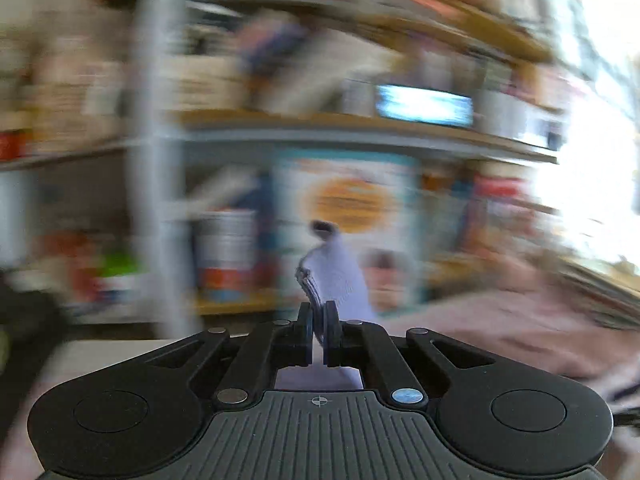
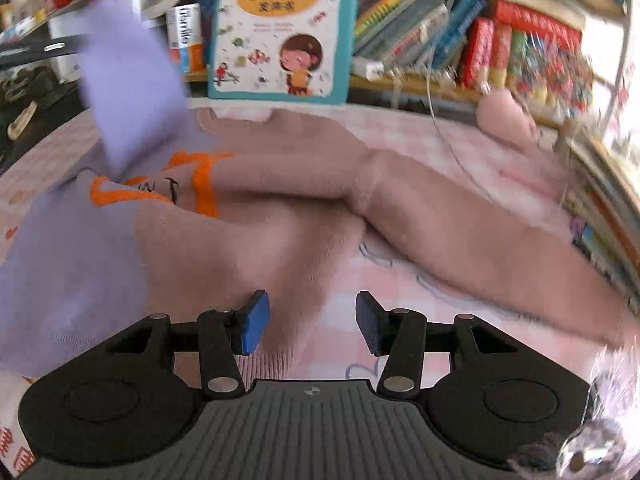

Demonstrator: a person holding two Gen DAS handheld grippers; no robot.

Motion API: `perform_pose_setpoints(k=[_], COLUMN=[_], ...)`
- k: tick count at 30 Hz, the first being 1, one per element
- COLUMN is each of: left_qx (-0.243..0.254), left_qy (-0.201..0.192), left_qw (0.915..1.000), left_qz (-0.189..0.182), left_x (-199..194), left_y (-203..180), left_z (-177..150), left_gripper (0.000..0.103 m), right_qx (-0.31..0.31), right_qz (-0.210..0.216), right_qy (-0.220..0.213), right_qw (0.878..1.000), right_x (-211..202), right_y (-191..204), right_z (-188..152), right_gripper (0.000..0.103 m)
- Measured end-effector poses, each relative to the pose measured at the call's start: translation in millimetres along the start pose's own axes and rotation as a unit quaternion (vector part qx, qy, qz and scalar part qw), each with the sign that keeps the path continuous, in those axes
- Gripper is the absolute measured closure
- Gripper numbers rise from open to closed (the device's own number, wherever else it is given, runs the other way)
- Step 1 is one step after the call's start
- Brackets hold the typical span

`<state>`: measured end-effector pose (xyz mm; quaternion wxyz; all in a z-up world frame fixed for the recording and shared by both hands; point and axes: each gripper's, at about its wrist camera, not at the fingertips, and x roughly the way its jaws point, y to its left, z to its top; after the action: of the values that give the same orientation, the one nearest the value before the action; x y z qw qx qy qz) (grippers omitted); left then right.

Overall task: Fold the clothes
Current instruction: 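Lay the sweatshirt flat on the table with both grippers, front patch up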

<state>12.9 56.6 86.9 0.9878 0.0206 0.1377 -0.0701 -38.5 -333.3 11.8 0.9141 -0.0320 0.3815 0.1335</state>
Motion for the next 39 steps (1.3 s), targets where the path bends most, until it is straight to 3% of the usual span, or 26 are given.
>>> perform_pose_setpoints(k=[4,7,11,13,14,16,17,18,20,22,23,27,30,34,39], left_qx=[-0.024,-0.047,-0.047,-0.055,-0.060,-0.066,-0.068,-0.071,-0.080,-0.084,-0.084,-0.081,-0.079,-0.076,-0.077], left_qy=[0.016,0.045,0.091,0.104,0.104,0.100,0.099,0.098,0.102,0.108,0.113,0.140,0.160,0.187,0.216], left_qw=[0.9890,0.9752,0.9500,0.9317,0.9293,0.9465,0.9564,0.9659,0.9822,0.9886,0.9893,0.9867,0.9838,0.9786,0.9713], left_qz=[0.145,0.211,0.295,0.344,0.349,0.300,0.266,0.229,0.136,0.063,0.038,0.010,-0.011,-0.038,-0.065], left_x=[-24,-35,-34,-37,-42,-51,-54,-57,-59,-58,-56,-50,-46,-40,-34], left_y=[72,113,147,156,154,138,128,117,91,68,58,43,32,17,3], left_z=[-14,-30,-53,-61,-63,-64,-63,-63,-64,-68,-71,-81,-88,-99,-109], left_gripper=[0.100,0.099,0.092,0.092,0.091,0.088,0.079,0.061,0.036,0.033,0.033,0.033,0.033,0.034,0.035], right_qx=[0.042,0.068,0.084,0.086,0.087,0.088,0.089,0.089,0.088,0.084,0.082,0.074,0.068,0.098,0.098], right_qz=[0.016,0.028,0.037,0.036,0.035,0.034,0.033,0.031,0.028,0.024,0.025,0.034,0.041,0.063,0.043], right_qy=[0.012,0.020,0.027,0.028,0.029,0.029,0.029,0.029,0.029,0.027,0.022,0.000,-0.016,-0.081,-0.005], right_qw=[0.999,0.997,0.995,0.995,0.995,0.995,0.995,0.995,0.995,0.996,0.996,0.997,0.997,0.990,0.994], right_x=[4,6,6,6,6,7,7,7,7,7,5,-6,-14,-45,-22], right_y=[-9,-12,-10,-9,-8,-7,-7,-7,-6,-4,-3,2,5,-5,-11], right_z=[-4,-4,-5,-5,-6,-6,-6,-6,-7,-7,-6,-2,1,8,-6], right_gripper=[0.058,0.061,0.068,0.068,0.068,0.068,0.068,0.068,0.068,0.070,0.079,0.094,0.095,0.095,0.090])
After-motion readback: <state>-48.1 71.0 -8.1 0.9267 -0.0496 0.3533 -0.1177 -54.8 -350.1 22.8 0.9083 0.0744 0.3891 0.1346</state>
